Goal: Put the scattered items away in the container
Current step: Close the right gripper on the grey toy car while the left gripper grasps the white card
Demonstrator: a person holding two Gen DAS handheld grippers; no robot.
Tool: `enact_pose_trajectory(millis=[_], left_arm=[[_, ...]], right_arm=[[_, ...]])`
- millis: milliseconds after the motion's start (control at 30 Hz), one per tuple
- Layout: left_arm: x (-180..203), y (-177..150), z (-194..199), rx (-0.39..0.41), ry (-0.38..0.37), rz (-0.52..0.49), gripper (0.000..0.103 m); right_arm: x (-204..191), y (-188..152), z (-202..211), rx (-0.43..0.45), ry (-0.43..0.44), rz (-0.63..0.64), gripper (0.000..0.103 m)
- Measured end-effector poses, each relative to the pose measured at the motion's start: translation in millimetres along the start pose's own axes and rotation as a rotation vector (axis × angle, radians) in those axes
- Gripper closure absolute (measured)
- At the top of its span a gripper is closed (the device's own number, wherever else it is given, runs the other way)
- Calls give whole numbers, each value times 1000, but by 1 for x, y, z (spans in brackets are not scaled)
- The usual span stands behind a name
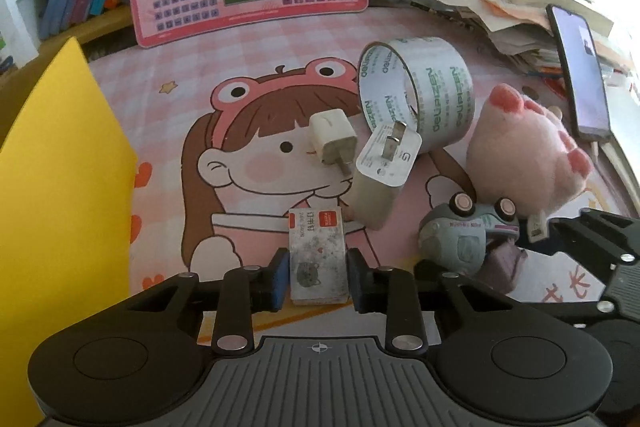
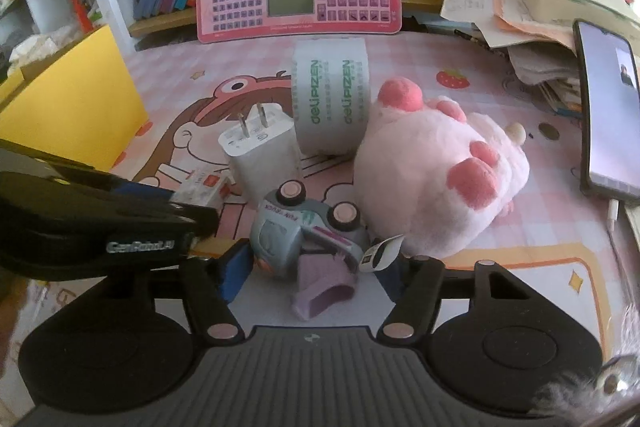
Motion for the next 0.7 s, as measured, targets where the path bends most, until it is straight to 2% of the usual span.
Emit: enact_pose_trajectory(millis=[200, 700], left_arm=[[3, -4, 17, 21, -30, -12, 74], [7, -41, 75, 53, -87, -31, 74]], right_arm=[[1, -5, 7, -22, 4, -9, 44], [0, -40, 63, -33, 17, -27, 44]])
Point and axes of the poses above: each gripper's, at about its wrist camera, not at the fingertips, and z roughly against the way its jaws point, x to its right, y to its top, the point moved 6 cm from there along -z, roughly the way its jaws point
